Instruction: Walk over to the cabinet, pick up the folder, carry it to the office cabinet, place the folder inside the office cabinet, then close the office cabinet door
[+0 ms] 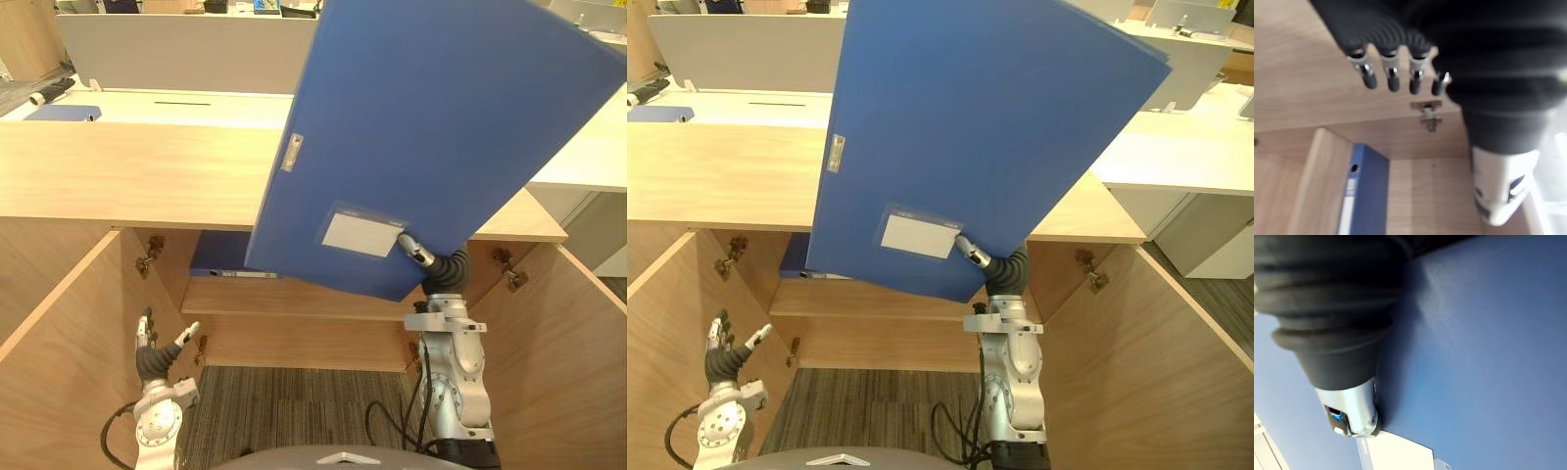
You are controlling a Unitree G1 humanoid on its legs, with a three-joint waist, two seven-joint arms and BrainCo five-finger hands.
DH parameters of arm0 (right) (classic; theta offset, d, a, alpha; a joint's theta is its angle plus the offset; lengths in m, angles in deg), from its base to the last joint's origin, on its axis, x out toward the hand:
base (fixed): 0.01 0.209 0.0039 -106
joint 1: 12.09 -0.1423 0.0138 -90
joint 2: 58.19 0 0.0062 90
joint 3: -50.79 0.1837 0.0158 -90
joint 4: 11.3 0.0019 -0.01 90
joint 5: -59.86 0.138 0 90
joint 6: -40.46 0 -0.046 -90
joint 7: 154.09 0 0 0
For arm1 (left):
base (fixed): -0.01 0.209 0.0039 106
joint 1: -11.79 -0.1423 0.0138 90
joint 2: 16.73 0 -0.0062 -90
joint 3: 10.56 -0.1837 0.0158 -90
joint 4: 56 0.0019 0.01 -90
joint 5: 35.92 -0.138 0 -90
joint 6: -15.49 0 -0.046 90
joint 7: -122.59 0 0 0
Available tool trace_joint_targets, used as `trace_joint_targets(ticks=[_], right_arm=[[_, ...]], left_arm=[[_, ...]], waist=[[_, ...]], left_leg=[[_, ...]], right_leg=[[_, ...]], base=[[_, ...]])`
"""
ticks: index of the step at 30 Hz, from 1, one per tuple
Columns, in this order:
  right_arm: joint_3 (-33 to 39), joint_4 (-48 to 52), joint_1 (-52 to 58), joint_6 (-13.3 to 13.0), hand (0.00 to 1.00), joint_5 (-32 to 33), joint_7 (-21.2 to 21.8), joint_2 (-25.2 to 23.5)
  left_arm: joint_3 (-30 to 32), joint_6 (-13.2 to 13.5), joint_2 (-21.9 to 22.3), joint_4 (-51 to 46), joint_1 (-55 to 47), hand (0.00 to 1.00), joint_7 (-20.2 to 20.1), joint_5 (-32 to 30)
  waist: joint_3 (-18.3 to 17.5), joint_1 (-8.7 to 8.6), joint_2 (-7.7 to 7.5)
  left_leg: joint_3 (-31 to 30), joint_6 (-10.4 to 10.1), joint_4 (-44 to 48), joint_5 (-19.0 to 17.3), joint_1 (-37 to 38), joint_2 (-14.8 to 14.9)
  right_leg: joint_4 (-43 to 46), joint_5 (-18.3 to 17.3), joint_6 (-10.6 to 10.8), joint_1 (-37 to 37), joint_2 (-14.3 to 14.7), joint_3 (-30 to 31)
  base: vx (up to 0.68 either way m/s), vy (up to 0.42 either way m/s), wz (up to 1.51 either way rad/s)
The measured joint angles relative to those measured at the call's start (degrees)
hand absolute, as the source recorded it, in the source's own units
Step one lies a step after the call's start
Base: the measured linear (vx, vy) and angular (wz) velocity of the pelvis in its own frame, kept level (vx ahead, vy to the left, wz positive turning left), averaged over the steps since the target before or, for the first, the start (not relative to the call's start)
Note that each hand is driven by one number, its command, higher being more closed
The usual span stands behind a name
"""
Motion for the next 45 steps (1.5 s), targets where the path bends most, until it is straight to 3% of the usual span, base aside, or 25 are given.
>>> trace_joint_targets(ticks=[11, 16, 19, 20, 22, 29, 35, 41, 45], right_arm=[[-4.7, -0.8, 3.9, 0.0, 1.00, -5.8, -2.6, 0.1], [-6.7, -3.0, 3.6, 0.0, 1.00, -10.3, -5.2, 0.3], [-9.7, -2.6, -0.5, 0.0, 1.00, -14.7, -7.7, 0.6], [-11.4, -2.5, -2.2, 0.0, 1.00, -17.1, -8.9, 1.4], [-14.7, -1.6, -4.9, 0.0, 1.00, -21.4, -10.7, 2.4], [-18.0, 5.4, -8.8, 0.0, 1.00, -28.2, -15.2, 2.9], [-17.2, 6.5, -15.9, -0.1, 1.00, -32.2, -20.0, 2.8], [-15.5, 6.7, -19.4, -0.3, 1.00, -34.2, -20.1, 3.5], [-11.4, 5.8, -19.9, 0.3, 1.00, -32.3, -20.0, 3.8]], left_arm=[[0.0, -1.9, -0.4, 16.4, -0.1, 0.00, -1.7, -2.4], [0.0, -2.6, -0.8, 21.7, 1.7, 0.00, -1.7, -2.4], [0.0, -2.6, -0.4, 22.2, 6.1, 0.00, -1.7, -2.2], [0.0, -2.6, 0.1, 22.5, 7.8, 0.00, -1.7, -2.2], [0.0, -2.6, 0.5, 22.6, 10.6, 0.00, -1.6, -1.9], [0.1, -2.6, 1.3, 22.7, 14.1, 0.00, -1.1, 0.2], [0.0, -2.4, 1.3, 18.0, 18.0, 0.00, -1.0, 1.3], [-3.9, -2.3, 2.8, -7.2, 12.8, 0.00, -1.3, 1.8], [-3.1, -2.2, 2.7, -12.9, 11.2, 0.00, -2.3, 1.9]], waist=[[1.2, 0.06, 0.46], [5.4, 0.55, -0.16], [10.8, 0.37, 0.78], [12.2, 0.48, 2.06], [14.9, 0.74, 3.23], [18.4, 1.38, 4.23], [22.3, 2.77, 5.46], [27.2, 4.41, 6.51], [28.9, 5.77, 6.86]], left_leg=[[0.7, -0.3, 0.0, -0.2, -1.9, 0.0], [1.9, 0.1, 2.4, -0.5, -5.2, 0.5], [2.2, 0.6, 18.9, -6.8, -17.3, 3.1], [2.3, 0.6, 24.7, -9.1, -21.8, 4.6], [2.6, 0.5, 32.5, -12.8, -28.3, 6.3], [2.6, 0.3, 47.4, -18.4, -42.2, 9.1], [2.2, 0.7, 59.8, -22.2, -54.0, 11.3], [0.5, 0.3, 68.1, -24.7, -64.7, 11.6], [-0.5, 0.3, 70.7, -24.8, -70.1, 11.2]], right_leg=[[0.8, -0.4, 0.1, -2.6, -0.1, 0.4], [3.6, 0.1, -0.4, -6.6, -0.1, 1.5], [9.5, -0.4, -0.6, -13.9, 0.5, 1.8], [13.0, -1.4, -0.7, -17.6, 1.0, 2.2], [21.7, -5.2, -0.8, -25.1, 1.6, 3.4], [38.6, -11.6, -1.7, -40.6, 2.2, 4.8], [51.9, -15.5, -1.2, -53.5, 3.0, 6.5], [61.4, -18.5, -1.2, -64.1, 2.8, 6.6], [64.9, -19.6, -1.3, -69.3, 2.6, 6.5]], base=[[-0.01, 0.003, -0.03], [-0.02, 0.001, -0.11], [-0.12, -0.024, -0.12], [-0.14, 0.027, -0.19], [-0.23, 0.061, -0.23], [-0.11, 0.007, -0.11], [-0.08, -0.017, -0.09], [-0.09, -0.025, 0.07], [-0.05, -0.072, 0.13]])
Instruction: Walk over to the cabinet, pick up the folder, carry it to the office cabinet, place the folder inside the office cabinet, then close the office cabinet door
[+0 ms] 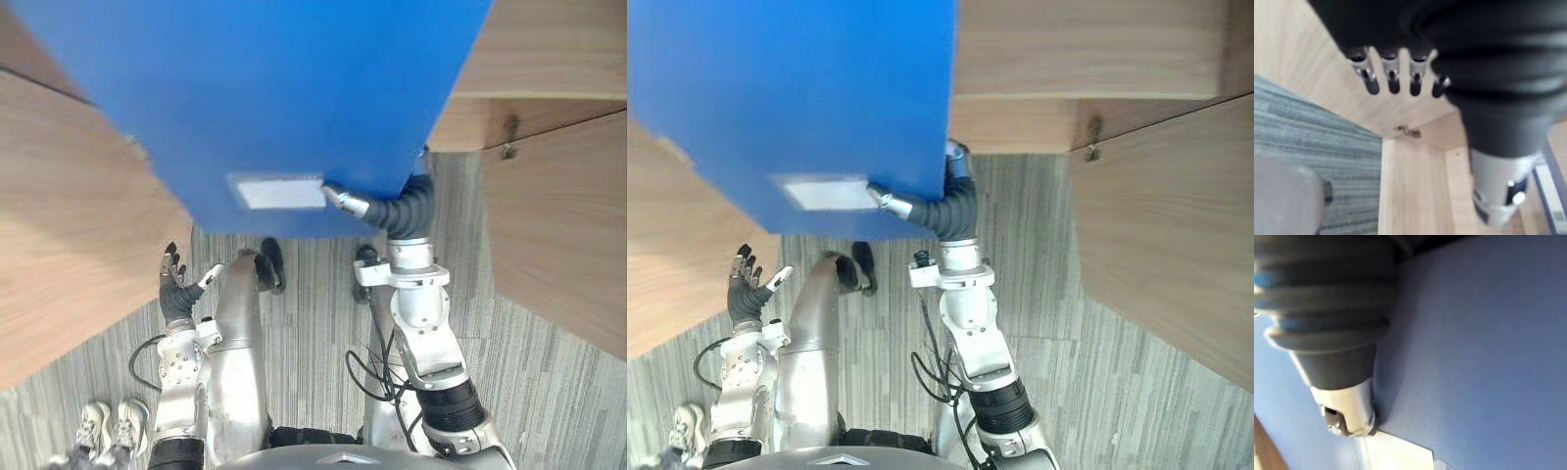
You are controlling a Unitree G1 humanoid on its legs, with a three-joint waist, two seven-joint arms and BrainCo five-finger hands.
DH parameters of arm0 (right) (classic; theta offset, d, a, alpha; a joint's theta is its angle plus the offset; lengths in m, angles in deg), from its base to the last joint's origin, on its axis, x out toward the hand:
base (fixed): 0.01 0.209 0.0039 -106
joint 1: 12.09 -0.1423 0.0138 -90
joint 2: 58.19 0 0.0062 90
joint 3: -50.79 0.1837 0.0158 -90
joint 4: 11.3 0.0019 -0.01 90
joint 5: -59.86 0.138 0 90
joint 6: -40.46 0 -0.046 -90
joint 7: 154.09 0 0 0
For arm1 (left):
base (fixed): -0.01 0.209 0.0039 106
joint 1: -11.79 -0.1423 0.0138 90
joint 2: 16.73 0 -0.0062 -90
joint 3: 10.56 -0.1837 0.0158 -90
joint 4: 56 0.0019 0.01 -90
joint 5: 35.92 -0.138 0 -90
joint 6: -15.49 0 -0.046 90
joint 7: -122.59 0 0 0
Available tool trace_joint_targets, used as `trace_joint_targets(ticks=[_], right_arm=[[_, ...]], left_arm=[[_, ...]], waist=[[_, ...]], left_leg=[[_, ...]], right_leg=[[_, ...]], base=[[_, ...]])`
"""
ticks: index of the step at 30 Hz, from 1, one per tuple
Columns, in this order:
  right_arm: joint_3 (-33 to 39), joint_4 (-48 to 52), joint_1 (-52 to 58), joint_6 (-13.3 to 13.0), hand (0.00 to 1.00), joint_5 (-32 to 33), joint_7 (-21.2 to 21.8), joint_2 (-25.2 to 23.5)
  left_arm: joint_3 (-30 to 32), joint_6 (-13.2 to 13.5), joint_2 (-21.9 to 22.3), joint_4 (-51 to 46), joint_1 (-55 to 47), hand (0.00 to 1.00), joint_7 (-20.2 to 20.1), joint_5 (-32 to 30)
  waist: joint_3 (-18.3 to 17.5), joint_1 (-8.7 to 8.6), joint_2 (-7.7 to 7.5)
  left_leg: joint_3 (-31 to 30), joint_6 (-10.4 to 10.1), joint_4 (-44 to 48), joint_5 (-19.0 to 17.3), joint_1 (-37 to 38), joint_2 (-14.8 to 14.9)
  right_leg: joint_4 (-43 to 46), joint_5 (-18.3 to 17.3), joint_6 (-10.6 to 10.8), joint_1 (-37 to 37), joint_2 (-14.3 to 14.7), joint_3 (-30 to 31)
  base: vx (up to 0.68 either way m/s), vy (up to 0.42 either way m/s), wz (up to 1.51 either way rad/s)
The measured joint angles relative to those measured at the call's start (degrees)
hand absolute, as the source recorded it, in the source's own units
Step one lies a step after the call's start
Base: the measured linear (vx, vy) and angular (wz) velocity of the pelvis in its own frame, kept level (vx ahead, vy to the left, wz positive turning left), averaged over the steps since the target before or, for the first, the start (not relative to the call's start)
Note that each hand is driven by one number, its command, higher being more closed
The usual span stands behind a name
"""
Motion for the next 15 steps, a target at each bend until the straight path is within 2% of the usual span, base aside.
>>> trace_joint_targets(ticks=[8, 15], right_arm=[[5.6, -5.2, -1.4, 0.0, 1.00, 10.2, 1.9, -0.1], [12.2, -6.8, -3.6, -0.4, 1.00, 22.8, 2.6, -0.2]], left_arm=[[0.1, 0.2, 0.6, -5.8, -0.1, 0.00, -1.5, 0.0], [0.4, 0.3, 0.6, -6.3, -0.1, 0.00, -2.7, 0.5]], waist=[[0.4, -0.18, 0.07], [0.4, -0.10, 0.09]], left_leg=[[-0.6, -0.1, 1.5, -0.1, -2.9, -0.3], [-2.5, -0.8, 1.2, 0.5, -4.0, -0.6]], right_leg=[[2.7, -1.2, -0.4, -3.1, -0.2, -0.1], [3.0, -1.9, -1.5, -3.3, -0.7, -2.1]], base=[[-0.03, -0.068, 0.04], [-0.05, -0.064, 0.09]])
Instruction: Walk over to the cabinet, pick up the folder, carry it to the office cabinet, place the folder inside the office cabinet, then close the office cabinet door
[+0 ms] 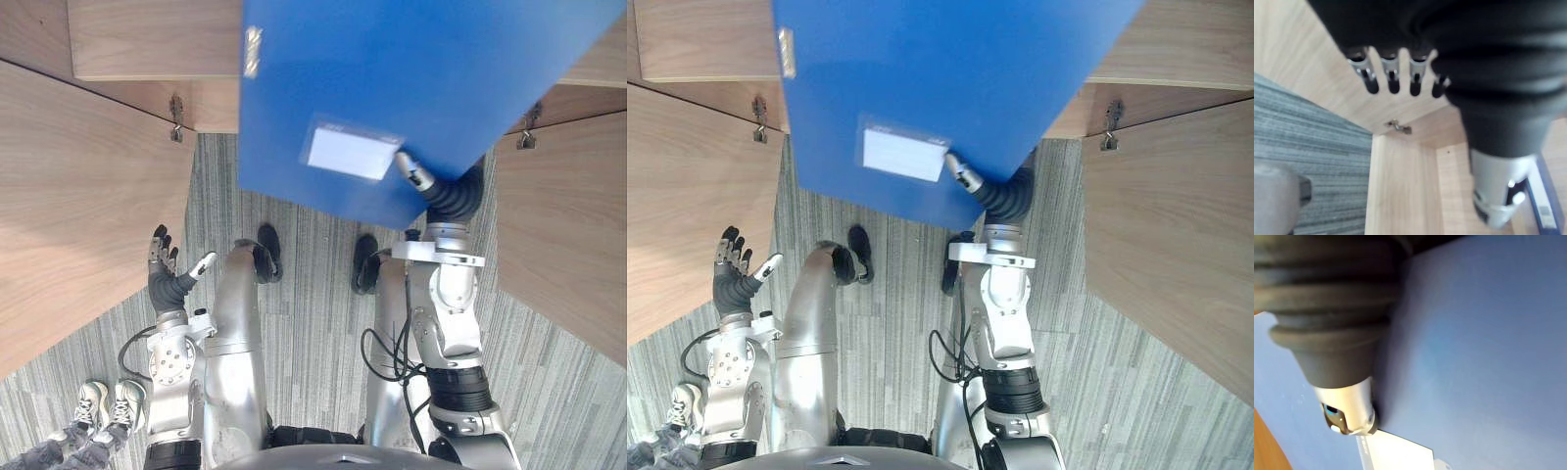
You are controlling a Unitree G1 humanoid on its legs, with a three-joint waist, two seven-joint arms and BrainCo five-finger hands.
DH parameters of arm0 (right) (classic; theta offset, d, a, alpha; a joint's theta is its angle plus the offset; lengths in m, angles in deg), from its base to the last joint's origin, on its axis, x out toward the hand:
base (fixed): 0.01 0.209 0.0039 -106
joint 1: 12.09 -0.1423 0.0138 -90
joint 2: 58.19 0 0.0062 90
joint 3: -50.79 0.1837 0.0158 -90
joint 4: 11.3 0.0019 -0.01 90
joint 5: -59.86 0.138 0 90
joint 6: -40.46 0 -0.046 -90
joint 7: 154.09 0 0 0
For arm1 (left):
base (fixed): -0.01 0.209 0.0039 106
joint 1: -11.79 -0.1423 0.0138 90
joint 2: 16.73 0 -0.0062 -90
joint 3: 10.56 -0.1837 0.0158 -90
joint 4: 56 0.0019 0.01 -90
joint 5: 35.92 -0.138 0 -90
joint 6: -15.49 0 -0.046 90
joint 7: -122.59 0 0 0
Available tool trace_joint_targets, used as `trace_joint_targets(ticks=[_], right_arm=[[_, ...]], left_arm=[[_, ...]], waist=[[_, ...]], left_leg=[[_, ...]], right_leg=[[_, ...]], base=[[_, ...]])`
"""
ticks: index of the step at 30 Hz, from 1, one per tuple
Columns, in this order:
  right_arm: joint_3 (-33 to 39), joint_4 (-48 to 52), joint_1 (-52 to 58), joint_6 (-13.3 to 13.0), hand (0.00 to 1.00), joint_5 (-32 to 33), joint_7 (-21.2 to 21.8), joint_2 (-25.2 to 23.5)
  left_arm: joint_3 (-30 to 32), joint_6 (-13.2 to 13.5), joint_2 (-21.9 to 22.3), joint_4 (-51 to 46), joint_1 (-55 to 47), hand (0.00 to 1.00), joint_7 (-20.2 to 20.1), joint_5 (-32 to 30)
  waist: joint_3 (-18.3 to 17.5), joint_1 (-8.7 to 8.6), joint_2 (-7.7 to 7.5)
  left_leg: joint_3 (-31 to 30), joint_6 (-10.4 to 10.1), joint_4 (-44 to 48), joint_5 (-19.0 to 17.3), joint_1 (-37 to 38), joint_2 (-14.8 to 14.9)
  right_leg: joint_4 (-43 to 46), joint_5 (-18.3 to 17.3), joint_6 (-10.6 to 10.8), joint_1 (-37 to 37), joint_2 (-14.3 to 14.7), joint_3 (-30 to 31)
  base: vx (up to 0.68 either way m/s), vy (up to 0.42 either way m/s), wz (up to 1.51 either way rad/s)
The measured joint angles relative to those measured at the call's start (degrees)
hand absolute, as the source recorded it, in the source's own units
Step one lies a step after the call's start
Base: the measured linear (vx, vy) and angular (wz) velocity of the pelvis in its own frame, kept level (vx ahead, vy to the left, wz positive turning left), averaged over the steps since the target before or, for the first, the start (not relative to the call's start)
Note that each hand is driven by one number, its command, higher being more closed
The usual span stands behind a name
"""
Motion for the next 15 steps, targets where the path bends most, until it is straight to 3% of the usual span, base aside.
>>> trace_joint_targets(ticks=[8, 15], right_arm=[[9.0, -5.7, -11.1, -2.5, 1.00, 14.2, -1.7, 0.7], [13.4, -12.1, -24.6, -4.5, 1.00, 27.8, -4.8, 5.6]], left_arm=[[0.6, 0.8, 0.0, -4.5, -0.2, 0.00, -1.1, 2.2], [0.5, 1.6, -0.1, -7.2, -1.5, 0.00, -1.1, 4.7]], waist=[[-0.1, 0.79, 0.05], [-0.4, 1.55, 0.62]], left_leg=[[-1.4, -0.7, -0.1, 0.8, -1.0, -0.5], [-3.1, -1.2, -0.2, 2.5, -4.1, -1.3]], right_leg=[[1.0, -0.4, -0.7, -0.7, -0.2, -1.1], [2.3, -0.6, -1.6, -3.2, -1.1, -2.9]], base=[[-0.05, -0.048, 0.07], [-0.06, -0.038, 0.13]])
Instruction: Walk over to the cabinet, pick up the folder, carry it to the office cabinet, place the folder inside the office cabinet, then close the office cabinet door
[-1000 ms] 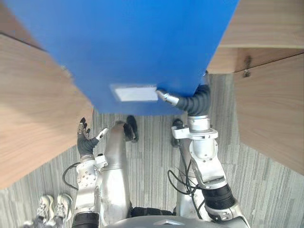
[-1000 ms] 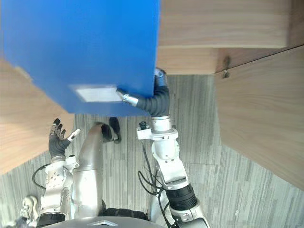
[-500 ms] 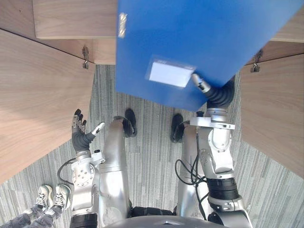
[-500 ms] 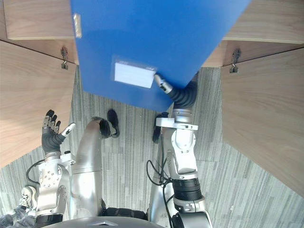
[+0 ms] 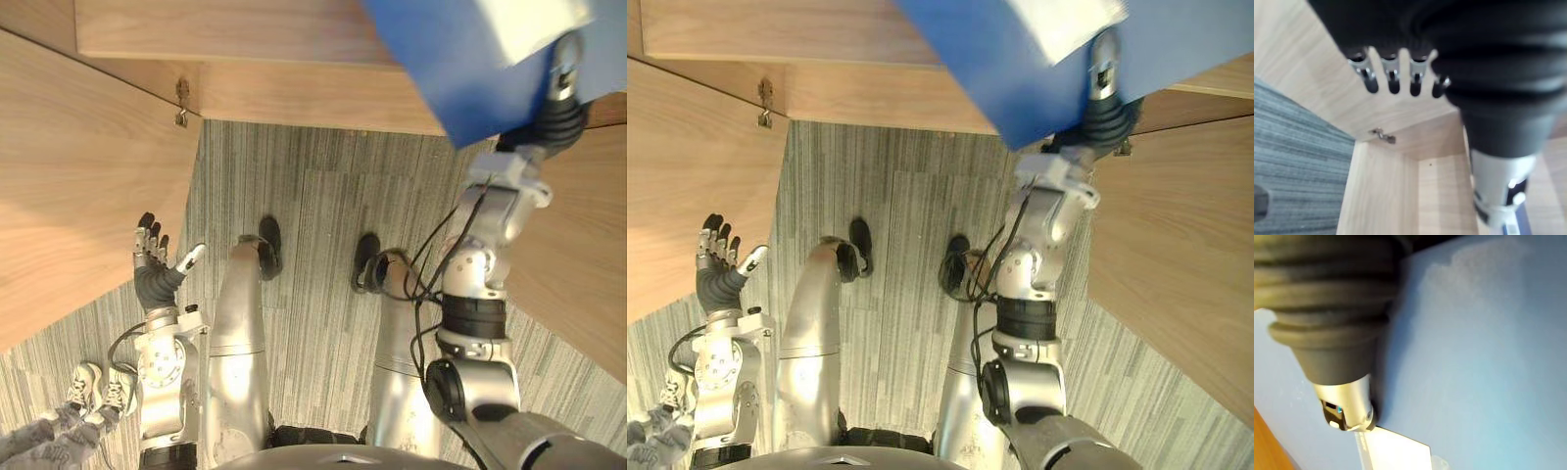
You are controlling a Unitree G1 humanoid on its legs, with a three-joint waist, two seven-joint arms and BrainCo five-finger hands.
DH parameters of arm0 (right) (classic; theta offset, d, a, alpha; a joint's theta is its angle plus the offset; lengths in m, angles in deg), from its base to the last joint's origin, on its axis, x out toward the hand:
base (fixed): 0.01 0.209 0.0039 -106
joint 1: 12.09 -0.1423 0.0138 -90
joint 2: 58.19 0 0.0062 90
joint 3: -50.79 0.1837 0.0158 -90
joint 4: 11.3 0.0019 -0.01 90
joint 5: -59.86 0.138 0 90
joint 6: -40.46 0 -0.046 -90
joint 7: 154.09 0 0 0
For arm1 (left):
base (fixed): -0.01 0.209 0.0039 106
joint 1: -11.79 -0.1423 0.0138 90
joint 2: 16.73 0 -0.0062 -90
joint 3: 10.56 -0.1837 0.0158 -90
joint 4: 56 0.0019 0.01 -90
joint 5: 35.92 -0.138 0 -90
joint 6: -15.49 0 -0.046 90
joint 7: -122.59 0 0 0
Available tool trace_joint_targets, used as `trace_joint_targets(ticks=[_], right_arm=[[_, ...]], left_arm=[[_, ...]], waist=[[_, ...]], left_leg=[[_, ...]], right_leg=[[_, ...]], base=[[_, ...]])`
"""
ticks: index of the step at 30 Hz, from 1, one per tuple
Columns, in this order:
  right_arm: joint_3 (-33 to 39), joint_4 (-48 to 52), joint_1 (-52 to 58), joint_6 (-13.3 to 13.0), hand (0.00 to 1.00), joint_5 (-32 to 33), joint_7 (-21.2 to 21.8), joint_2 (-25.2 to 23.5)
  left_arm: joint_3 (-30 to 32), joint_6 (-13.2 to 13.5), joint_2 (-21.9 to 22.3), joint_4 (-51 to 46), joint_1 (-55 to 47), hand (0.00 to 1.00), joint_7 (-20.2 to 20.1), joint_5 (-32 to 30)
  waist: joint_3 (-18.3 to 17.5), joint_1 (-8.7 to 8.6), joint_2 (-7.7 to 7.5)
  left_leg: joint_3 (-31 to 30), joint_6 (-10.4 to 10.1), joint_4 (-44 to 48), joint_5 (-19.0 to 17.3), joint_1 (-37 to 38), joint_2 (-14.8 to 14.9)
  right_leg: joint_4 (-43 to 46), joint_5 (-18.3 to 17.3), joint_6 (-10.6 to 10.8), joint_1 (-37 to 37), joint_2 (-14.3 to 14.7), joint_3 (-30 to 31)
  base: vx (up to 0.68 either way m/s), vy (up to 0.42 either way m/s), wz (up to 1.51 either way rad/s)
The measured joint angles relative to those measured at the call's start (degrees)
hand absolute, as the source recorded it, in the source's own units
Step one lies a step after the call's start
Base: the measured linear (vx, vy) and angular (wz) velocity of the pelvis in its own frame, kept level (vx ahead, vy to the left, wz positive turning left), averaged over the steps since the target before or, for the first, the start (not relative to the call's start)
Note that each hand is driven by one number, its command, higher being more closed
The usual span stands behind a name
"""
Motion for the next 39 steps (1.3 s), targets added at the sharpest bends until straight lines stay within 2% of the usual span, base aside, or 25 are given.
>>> trace_joint_targets(ticks=[6, 9, 14, 17, 19, 24, 28, 29, 32, 39], right_arm=[[3.4, -6.5, -7.4, -0.8, 1.00, 6.3, -1.6, 4.5], [4.1, -10.6, -10.9, -0.9, 1.00, 9.9, -2.5, 7.6], [7.3, -13.2, -14.0, -1.0, 1.00, 13.2, -2.5, 11.7], [7.5, -16.4, -17.0, -1.2, 1.00, 15.6, -2.5, 14.8], [7.5, -18.8, -19.7, -1.2, 1.00, 16.8, -2.4, 17.8], [7.6, -23.9, -24.7, -1.4, 1.00, 20.8, -2.4, 21.6], [6.8, -26.8, -29.0, -1.5, 1.00, 23.6, -2.4, 22.7], [6.3, -27.4, -29.7, -1.6, 0.00, 23.9, -2.4, 22.7], [5.5, -29.7, -33.0, -1.7, 0.00, 26.7, -2.5, 22.1], [5.8, -32.5, -35.7, -2.1, 0.00, 29.2, -3.0, 22.8]], left_arm=[[-0.1, 0.4, -0.8, -2.0, -0.9, 0.00, -0.1, 2.5], [-0.1, 0.4, -0.9, -2.0, -2.0, 0.00, -0.1, 3.9], [-0.1, 0.5, -2.4, -2.0, -2.1, 0.00, -0.6, 5.3], [-0.2, 0.5, -3.2, -2.9, -2.4, 0.00, -1.4, 6.5], [-0.2, 0.8, -3.3, -4.2, -2.5, 0.00, -1.9, 6.5], [-0.2, 0.8, -3.4, -4.1, -3.7, 0.00, -2.6, 8.2], [-0.6, 1.2, -3.5, -3.5, -3.5, 0.00, -2.6, 9.3], [-1.0, 1.5, -3.6, -2.4, -2.9, 0.00, -2.5, 9.3], [-2.3, 0.6, -5.2, 4.1, 0.6, 0.00, -1.3, 8.7], [-2.3, 0.6, -5.1, 5.4, 0.4, 0.00, -0.4, 11.0]], waist=[[-0.4, 1.28, 0.66], [-0.9, 1.58, 1.44], [-0.9, 2.43, 1.50], [-1.9, 2.48, 2.50], [-1.9, 2.51, 2.50], [-2.0, 2.60, 2.54], [-2.0, 2.52, 2.56], [-2.0, 2.51, 2.56], [-2.0, 2.15, 2.57], [-2.0, 2.33, 2.57]], left_leg=[[-1.4, -0.4, 0.1, 1.3, -2.2, -0.8], [-2.6, -0.6, 0.1, 1.9, -3.8, -1.4], [-3.0, -1.1, -1.9, 3.7, -4.4, -2.5], [-4.3, -1.6, -2.2, 4.4, -6.0, -3.1], [-4.3, -1.8, -3.6, 5.6, -6.3, -4.0], [-5.5, -2.5, -5.0, 6.7, -7.2, -4.6], [-6.0, -2.9, -6.2, 7.9, -7.8, -4.8], [-6.0, -3.0, -6.3, 7.9, -7.8, -4.8], [-6.1, -3.4, -7.4, 8.9, -7.6, -4.8], [-7.0, -3.7, -9.7, 10.6, -7.2, -5.5]], right_leg=[[1.5, -0.4, -0.7, -1.8, -0.9, -1.3], [2.0, -0.4, -1.0, -2.8, -1.2, -2.2], [2.2, -0.6, -1.8, -3.7, -2.5, -3.2], [2.3, -0.8, -2.3, -4.5, -3.1, -4.8], [2.5, -0.9, -2.5, -5.3, -4.0, -4.8], [2.4, -1.2, -2.8, -5.8, -4.5, -6.2], [2.3, -1.1, -2.9, -6.5, -4.9, -7.1], [2.3, -1.1, -2.9, -6.5, -4.9, -7.2], [2.2, -1.1, -3.0, -6.5, -5.0, -7.5], [1.3, -0.7, -3.6, -6.2, -5.4, -8.7]], base=[[-0.05, -0.027, 0.15], [-0.05, -0.013, 0.14], [-0.04, -0.022, 0.20], [-0.03, -0.003, 0.19], [-0.03, -0.011, 0.30], [-0.03, -0.007, 0.15], [-0.04, -0.006, 0.12], [-0.03, 0.001, 0.02], [-0.03, 0.001, 0.08], [-0.04, 0.006, 0.09]])
